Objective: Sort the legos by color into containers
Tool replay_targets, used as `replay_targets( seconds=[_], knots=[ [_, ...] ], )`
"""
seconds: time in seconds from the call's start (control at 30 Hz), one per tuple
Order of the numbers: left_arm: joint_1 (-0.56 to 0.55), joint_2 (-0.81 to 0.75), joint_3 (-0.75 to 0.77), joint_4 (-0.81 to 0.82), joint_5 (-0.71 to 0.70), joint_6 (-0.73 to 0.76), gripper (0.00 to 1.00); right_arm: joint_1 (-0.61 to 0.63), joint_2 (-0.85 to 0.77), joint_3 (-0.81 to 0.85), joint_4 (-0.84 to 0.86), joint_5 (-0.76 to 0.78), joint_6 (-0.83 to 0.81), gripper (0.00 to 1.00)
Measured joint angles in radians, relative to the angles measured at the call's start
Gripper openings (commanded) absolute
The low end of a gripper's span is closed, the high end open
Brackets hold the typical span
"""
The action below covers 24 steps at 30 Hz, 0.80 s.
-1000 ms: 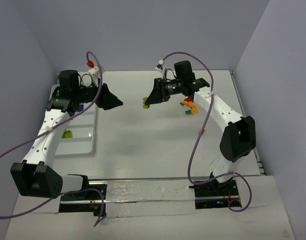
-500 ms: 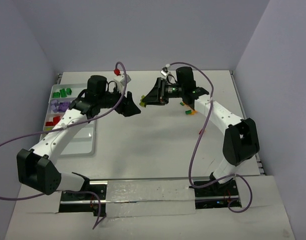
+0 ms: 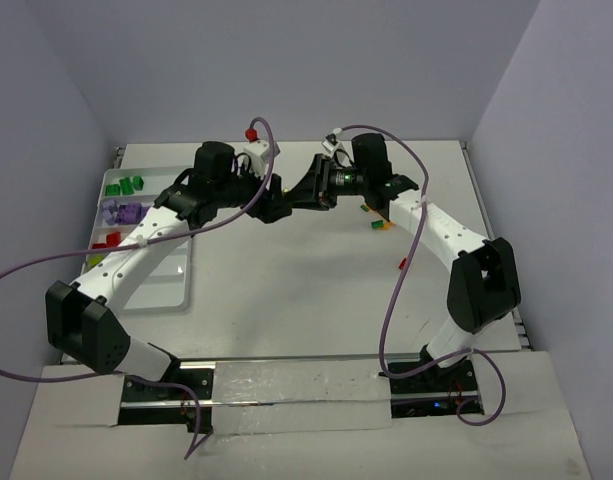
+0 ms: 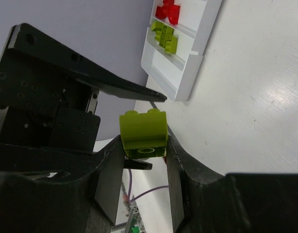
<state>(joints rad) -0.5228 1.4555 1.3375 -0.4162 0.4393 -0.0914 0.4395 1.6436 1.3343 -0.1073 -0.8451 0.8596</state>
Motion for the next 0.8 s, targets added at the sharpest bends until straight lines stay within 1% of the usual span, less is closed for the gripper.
replay_targets(
  seconds=[0.03, 0.07, 0.1, 0.17, 0.2, 0.27, 0.3, 0.33, 0.37, 0.4, 0.47, 0.5, 0.53, 0.63, 0.67, 0.7, 0.8],
  knots=[
    [0.0, 0.003, 0.005, 0.0, -0.003, -0.001, 0.55, 0.002, 0.0, 0.0, 0.004, 0.003, 0.0, 0.0],
    [-0.002, 0.005, 0.007, 0.0, -0.001, -0.003, 0.45, 0.005, 0.0, -0.003, 0.01, 0.009, 0.002, 0.0],
    [-0.006, 0.005, 0.008, 0.0, 0.0, -0.002, 0.38, 0.006, 0.0, -0.006, 0.017, 0.013, 0.003, 0.0],
    [-0.012, 0.005, 0.008, -0.003, 0.0, 0.0, 0.28, 0.007, 0.0, -0.015, 0.025, 0.019, 0.012, 0.0],
    [-0.012, 0.006, 0.008, -0.006, -0.003, 0.001, 0.21, 0.007, 0.0, -0.019, 0.026, 0.021, 0.02, 0.0],
    [-0.012, 0.006, 0.008, -0.007, -0.007, 0.007, 0.11, 0.007, 0.0, -0.023, 0.028, 0.027, 0.036, 0.0],
    [-0.012, 0.006, 0.008, -0.007, -0.01, 0.01, 0.03, 0.007, 0.0, -0.026, 0.032, 0.027, 0.041, 0.0],
    [-0.012, 0.006, 0.008, -0.007, -0.011, 0.014, 0.0, 0.007, 0.0, -0.028, 0.036, 0.026, 0.047, 0.0],
    [-0.012, 0.006, 0.008, -0.007, -0.013, 0.017, 0.0, 0.007, 0.0, -0.03, 0.04, 0.027, 0.051, 0.0],
    [-0.012, 0.006, 0.007, -0.007, -0.014, 0.018, 0.0, 0.007, 0.0, -0.032, 0.043, 0.026, 0.056, 0.11],
    [-0.012, 0.004, 0.006, -0.007, -0.016, 0.021, 0.0, 0.007, 0.0, -0.033, 0.049, 0.025, 0.061, 0.49],
    [-0.012, 0.002, 0.005, -0.006, -0.017, 0.023, 0.0, 0.007, 0.0, -0.033, 0.051, 0.023, 0.062, 0.63],
    [-0.012, -0.001, 0.003, -0.007, -0.018, 0.025, 0.0, 0.007, 0.0, -0.033, 0.054, 0.02, 0.062, 0.71],
    [-0.001, -0.016, -0.005, -0.032, -0.022, 0.04, 0.0, 0.003, -0.005, -0.033, 0.063, -0.009, 0.051, 0.91],
    [0.012, -0.02, -0.007, -0.049, -0.022, 0.047, 0.0, -0.001, -0.01, -0.033, 0.063, -0.02, 0.044, 0.96],
    [0.026, -0.023, -0.009, -0.062, -0.024, 0.051, 0.0, -0.004, -0.016, -0.033, 0.064, -0.029, 0.036, 0.99],
    [0.101, -0.037, -0.02, -0.124, -0.031, 0.094, 0.0, -0.03, -0.042, -0.029, 0.048, -0.055, -0.009, 1.0]
  ],
)
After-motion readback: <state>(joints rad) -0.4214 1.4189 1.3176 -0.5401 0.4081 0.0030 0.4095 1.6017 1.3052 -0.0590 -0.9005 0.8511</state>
